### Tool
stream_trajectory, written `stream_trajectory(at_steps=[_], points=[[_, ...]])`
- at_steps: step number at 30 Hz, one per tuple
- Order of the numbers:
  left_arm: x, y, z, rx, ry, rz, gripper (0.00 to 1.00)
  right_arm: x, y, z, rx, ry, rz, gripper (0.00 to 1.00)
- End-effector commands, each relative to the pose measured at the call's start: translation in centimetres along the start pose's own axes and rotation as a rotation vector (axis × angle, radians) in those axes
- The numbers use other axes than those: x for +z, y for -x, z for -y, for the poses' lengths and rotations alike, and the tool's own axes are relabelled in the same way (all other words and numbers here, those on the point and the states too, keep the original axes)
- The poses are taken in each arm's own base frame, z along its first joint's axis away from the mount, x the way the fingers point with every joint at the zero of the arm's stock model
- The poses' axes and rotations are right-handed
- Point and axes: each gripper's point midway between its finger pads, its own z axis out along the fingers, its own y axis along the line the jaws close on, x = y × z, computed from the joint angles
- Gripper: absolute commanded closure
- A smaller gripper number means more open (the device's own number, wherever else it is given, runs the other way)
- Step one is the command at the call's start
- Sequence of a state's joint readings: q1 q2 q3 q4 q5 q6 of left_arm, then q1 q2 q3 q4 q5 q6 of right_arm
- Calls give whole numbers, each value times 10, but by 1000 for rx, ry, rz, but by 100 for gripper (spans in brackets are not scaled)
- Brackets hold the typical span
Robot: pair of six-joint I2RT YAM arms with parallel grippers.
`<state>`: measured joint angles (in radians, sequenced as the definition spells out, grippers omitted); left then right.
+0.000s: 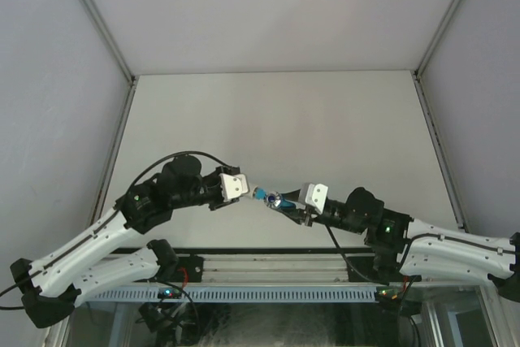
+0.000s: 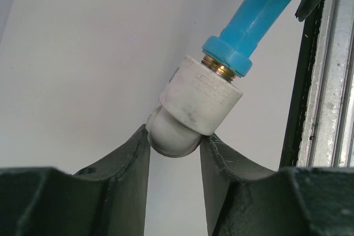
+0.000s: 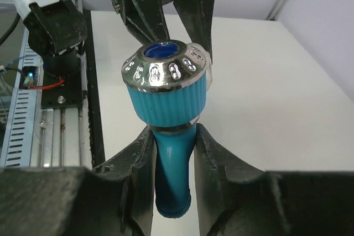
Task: Install the water faucets
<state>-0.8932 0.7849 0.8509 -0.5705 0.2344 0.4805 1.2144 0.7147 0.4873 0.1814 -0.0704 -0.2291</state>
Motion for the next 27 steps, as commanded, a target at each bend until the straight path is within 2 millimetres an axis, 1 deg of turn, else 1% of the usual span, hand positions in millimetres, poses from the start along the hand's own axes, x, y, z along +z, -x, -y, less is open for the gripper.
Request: stream_trajectory(at_steps=[1, 2, 3, 4, 7, 8, 9, 11, 14, 16, 18, 22, 27], points=[[1, 42, 3, 33, -34, 184, 99, 1, 57, 4, 73, 0, 182, 100], [1, 43, 4, 32, -39, 190, 99, 1, 57, 2, 86, 12, 183, 100], [1, 45, 5, 33, -49, 197, 97, 0, 58, 2, 110, 14, 186, 100], [1, 48, 6, 35, -54, 207, 95, 0, 59, 4, 142, 4, 189, 100], [1, 55, 3, 33, -37, 247, 95, -1, 63, 12, 277, -30, 205, 100], [2, 57, 3, 37, -36, 259, 92, 0, 63, 12, 299, -21, 207, 100], [1, 59, 4, 42, -38, 270, 88, 0, 63, 11, 310, -12, 207, 100], [1, 61, 5, 47, -47, 280, 86, 1, 61, 14, 346, -26, 205, 100], [1, 62, 11, 47, -85, 277, 77, 1, 61, 15, 338, -19, 203, 100], [0, 58, 15, 39, -109, 254, 73, -1, 61, 16, 333, -17, 205, 100], [-1, 54, 21, 37, -140, 235, 66, -4, 63, 16, 318, -5, 209, 100], [0, 55, 29, 40, -191, 240, 63, -5, 62, 18, 314, -3, 209, 100], [4, 61, 30, 32, -220, 240, 57, -4, 60, 19, 323, -3, 204, 100]])
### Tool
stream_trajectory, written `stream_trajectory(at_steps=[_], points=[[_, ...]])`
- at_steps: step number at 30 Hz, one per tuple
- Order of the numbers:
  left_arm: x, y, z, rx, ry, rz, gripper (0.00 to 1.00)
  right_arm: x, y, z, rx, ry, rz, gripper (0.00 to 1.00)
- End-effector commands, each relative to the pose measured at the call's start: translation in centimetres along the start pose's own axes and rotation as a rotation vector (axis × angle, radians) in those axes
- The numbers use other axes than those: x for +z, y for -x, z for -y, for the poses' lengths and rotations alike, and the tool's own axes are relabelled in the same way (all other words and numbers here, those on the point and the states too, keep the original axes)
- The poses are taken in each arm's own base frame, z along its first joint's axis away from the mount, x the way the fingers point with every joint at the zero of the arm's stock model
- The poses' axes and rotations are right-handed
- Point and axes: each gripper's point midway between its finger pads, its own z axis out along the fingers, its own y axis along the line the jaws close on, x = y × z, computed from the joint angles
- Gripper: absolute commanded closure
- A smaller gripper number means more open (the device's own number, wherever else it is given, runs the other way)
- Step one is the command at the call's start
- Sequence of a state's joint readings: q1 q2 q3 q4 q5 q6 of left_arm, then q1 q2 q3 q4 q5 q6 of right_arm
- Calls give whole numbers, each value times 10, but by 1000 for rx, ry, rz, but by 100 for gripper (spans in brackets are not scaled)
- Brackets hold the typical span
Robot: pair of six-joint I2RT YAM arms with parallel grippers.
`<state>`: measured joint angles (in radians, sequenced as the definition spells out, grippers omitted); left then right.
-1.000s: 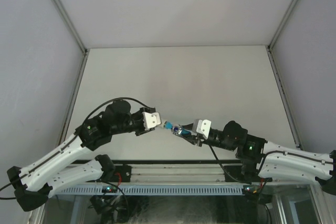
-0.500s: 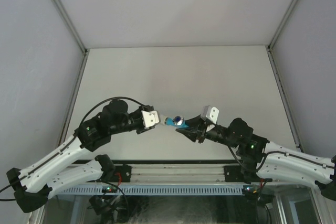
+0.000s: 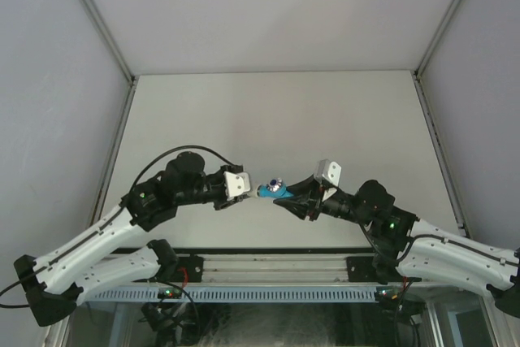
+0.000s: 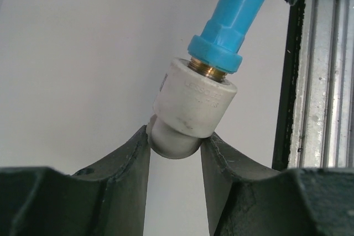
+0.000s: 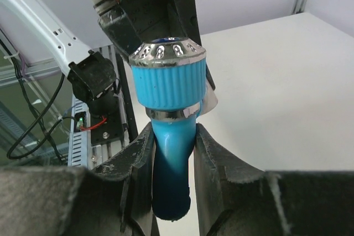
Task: Install the water faucets
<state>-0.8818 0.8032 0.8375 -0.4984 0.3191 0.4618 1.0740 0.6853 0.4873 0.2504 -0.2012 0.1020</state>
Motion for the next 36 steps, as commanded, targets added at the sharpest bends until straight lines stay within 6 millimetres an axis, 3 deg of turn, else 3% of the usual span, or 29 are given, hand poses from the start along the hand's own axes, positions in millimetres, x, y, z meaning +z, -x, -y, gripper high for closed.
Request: stream_trajectory(at_steps=[1, 9, 11, 16, 20, 24, 29, 36], points=[[1, 48, 26, 43, -181, 166, 57, 5, 38, -7, 9, 31, 103, 100], [-3, 56, 34, 42, -218, 216, 54, 4, 34, -4, 15, 19, 117, 100], [-4, 57, 33, 39, -210, 219, 43, 3, 36, -4, 16, 17, 131, 100], [-2, 60, 26, 14, -167, 240, 42, 0, 38, -1, 41, -2, 171, 100], [2, 51, 22, -10, -136, 217, 42, -6, 41, 2, 73, -29, 227, 100], [13, 35, 5, -82, -14, 193, 41, -7, 42, 9, 117, -67, 237, 100], [24, 41, 6, -165, 13, 354, 37, -6, 40, 16, 194, -107, 241, 100], [20, 48, 12, -244, -18, 471, 27, -8, 61, 13, 161, -82, 321, 100]])
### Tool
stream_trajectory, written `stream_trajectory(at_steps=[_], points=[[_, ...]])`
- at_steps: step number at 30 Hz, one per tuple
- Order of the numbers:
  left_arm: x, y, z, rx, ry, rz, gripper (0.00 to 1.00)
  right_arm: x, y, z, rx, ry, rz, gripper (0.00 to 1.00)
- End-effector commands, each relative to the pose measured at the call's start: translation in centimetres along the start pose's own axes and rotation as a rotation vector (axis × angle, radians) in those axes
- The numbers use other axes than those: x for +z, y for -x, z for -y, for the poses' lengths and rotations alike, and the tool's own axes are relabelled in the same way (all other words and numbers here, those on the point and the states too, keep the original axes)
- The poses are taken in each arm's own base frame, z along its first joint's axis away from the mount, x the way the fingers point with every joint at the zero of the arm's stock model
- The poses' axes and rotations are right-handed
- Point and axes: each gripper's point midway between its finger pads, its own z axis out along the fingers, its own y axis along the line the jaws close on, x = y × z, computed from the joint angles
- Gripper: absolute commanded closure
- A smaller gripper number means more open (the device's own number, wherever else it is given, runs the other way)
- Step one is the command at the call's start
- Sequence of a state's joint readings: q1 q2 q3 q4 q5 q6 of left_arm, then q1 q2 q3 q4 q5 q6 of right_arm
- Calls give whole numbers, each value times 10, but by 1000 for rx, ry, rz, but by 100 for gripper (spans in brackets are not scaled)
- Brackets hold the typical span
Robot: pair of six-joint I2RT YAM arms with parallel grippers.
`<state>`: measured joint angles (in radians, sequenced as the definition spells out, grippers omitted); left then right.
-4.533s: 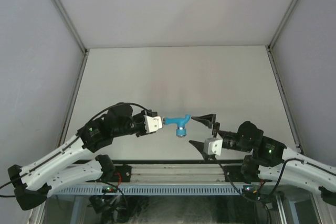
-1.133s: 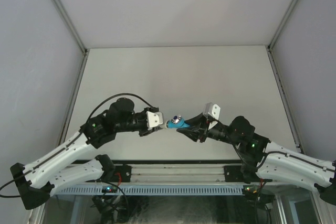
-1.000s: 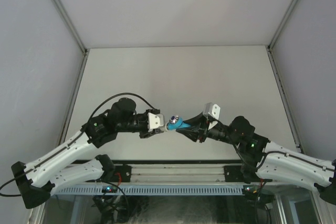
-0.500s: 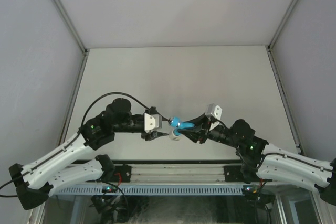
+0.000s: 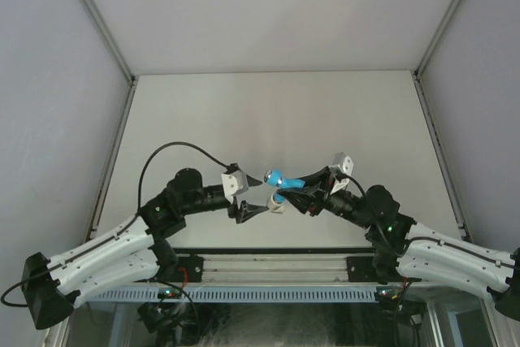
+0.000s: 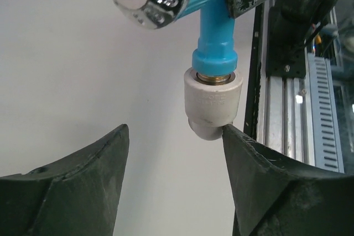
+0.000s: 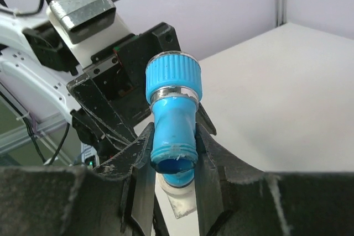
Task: Install the water faucets
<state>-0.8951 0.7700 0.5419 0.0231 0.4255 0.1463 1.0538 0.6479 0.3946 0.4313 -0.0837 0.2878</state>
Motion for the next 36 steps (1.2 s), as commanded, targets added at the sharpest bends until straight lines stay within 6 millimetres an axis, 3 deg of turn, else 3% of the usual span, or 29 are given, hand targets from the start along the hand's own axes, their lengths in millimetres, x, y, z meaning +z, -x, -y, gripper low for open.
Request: stream_trajectory(at_steps=[1, 10, 18, 26, 36], points=[[-6, 49, -2, -32, 11, 222, 26, 3, 46, -12, 3, 45, 171, 100], [-2, 68, 15, -108, -109, 341, 10, 6, 57, -20, -7, 85, 218, 100], [-10, 69, 17, -107, -104, 354, 9, 5, 55, -12, -45, 36, 214, 100], [1, 67, 21, -168, -159, 346, 9, 4, 78, -26, -31, 100, 305, 100], [10, 77, 24, -195, -212, 369, 11, 6, 87, -35, -50, 144, 344, 100]])
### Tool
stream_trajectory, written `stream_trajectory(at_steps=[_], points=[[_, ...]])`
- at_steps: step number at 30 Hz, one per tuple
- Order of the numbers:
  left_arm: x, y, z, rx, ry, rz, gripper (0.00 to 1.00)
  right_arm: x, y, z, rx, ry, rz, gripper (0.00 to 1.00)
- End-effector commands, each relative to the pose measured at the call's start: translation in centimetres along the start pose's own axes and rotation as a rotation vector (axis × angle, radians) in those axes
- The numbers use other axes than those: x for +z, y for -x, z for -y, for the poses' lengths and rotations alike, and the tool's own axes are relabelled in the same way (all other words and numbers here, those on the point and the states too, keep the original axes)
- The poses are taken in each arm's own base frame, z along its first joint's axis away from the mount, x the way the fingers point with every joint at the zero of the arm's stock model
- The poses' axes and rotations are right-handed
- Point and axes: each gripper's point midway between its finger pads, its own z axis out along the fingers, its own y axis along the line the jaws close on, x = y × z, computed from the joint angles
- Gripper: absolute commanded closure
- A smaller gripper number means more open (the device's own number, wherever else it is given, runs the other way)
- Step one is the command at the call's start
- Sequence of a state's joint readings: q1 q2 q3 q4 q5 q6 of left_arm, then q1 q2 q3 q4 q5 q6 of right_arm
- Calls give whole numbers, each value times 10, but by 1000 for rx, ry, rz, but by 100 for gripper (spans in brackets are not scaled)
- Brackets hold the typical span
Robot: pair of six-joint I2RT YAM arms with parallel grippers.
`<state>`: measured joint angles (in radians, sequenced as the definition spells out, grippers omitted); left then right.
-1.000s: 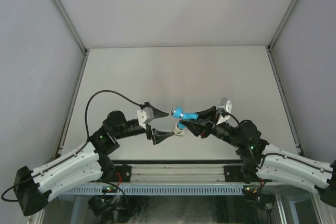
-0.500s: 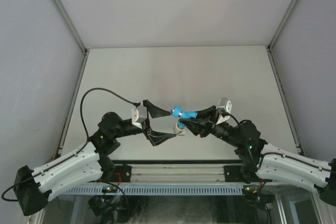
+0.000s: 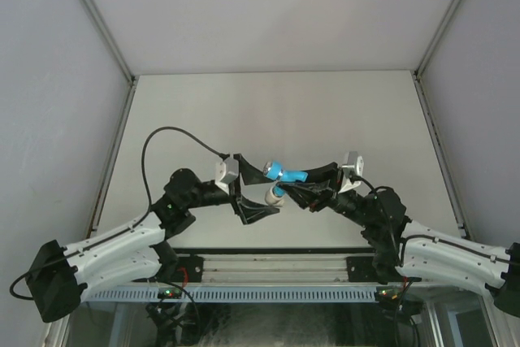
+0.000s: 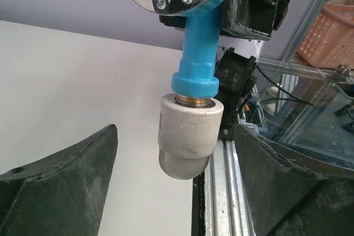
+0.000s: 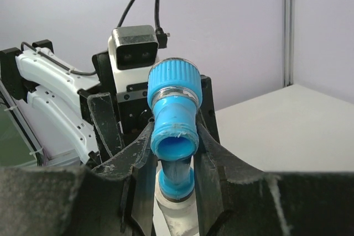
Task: Install the water faucets
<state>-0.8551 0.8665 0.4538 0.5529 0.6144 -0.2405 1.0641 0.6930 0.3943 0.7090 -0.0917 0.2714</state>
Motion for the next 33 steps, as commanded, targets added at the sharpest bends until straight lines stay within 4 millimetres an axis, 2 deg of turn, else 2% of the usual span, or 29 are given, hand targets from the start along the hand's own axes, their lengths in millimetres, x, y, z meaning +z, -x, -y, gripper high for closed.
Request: stream_trajectory(at_steps=[1, 6, 10, 16, 18, 22, 23, 25, 28, 31, 33], points=[[6, 22, 10, 10, -66, 71, 12, 7, 36, -16, -15, 64, 132, 100], [8, 26, 15, 5, -103, 95, 16, 10, 38, -19, -13, 84, 152, 100], [8, 22, 15, 9, -104, 88, 25, 10, 39, -21, -15, 86, 155, 100], [6, 16, 15, 11, -104, 72, 33, 9, 43, -21, -12, 86, 168, 100], [6, 15, 16, 18, -112, 62, 49, 10, 42, -22, -8, 89, 165, 100], [3, 16, 17, 54, -108, 22, 96, 7, 29, -23, -3, 94, 106, 100], [1, 16, 14, 69, -87, 7, 99, 6, 23, -22, -4, 88, 78, 99], [-3, 18, 7, 109, -31, -38, 100, 0, 11, -18, -11, 67, 18, 84], [-15, 10, 0, 167, 16, -157, 100, -12, -3, -9, -2, 20, -65, 43], [-30, 3, -3, 199, 44, -265, 99, -27, -9, -4, -48, 16, -127, 29], [-40, -2, -7, 217, 69, -342, 100, -40, -14, -8, -100, 64, -190, 19]])
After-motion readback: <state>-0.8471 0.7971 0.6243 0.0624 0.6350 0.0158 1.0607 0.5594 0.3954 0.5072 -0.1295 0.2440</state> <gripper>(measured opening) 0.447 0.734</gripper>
